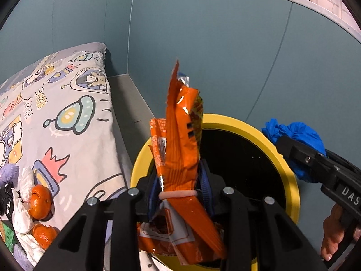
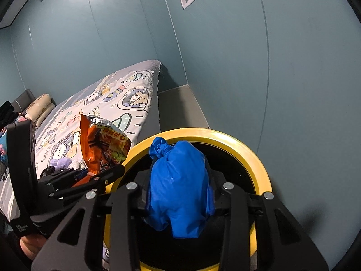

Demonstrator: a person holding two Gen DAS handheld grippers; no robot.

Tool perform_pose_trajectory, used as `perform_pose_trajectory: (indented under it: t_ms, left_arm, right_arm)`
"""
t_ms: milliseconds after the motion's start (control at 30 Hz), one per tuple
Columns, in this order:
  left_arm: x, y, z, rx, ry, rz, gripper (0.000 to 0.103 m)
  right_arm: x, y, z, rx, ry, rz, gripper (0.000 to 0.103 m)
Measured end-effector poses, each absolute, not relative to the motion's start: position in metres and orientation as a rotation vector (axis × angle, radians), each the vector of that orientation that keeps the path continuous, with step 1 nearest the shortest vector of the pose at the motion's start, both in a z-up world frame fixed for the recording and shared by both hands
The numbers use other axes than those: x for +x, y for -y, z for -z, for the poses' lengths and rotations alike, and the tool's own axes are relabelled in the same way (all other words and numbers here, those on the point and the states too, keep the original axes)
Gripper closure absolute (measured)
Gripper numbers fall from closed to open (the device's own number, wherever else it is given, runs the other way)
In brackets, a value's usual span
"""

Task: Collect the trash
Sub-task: 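Open both grippers to drop the wrapper and glove into the bin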

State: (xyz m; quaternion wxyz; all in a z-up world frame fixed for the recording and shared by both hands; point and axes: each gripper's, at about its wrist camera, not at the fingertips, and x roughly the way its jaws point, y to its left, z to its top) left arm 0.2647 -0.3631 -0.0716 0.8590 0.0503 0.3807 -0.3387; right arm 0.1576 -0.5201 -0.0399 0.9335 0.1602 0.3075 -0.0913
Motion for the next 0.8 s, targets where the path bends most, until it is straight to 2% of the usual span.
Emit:
perform_pose_trajectory:
  t_ms: [67,133,200,267,633,800]
  left_arm:
    - [0.264,0.365,0.073,0.106,-0.808,0.721,0.07]
    - [0.264,0.366,0.074,0.101,-0.816,0.731,0.064]
    - [0.266,0.364,0.074,0.085,-0.82,0.727,0.05]
    - [0.267,0.361,0.075,0.069,-0.822,0.72,0.044]
    - [0.276,0.326,0.066,-0.005,-0.812,0.671,0.035]
    - [0.275,0.303,0.053,-0.023,-0.784,0.638,0.027]
  right_arm:
    - [0.157,0.521,0.039,0.332,-0.625,0.188,0.067]
    - [0.155,0.523,0.038,0.335,-0.618,0.191,0.064]
    - [0.154,0.525,0.038,0.342,-0.612,0.202,0.056]
    - [0.152,0.528,0.037,0.352,-0.605,0.212,0.053]
    - [0.144,0.528,0.03,0.381,-0.594,0.215,0.049]
    - [0.141,0.516,0.02,0.365,-0.581,0.197,0.048]
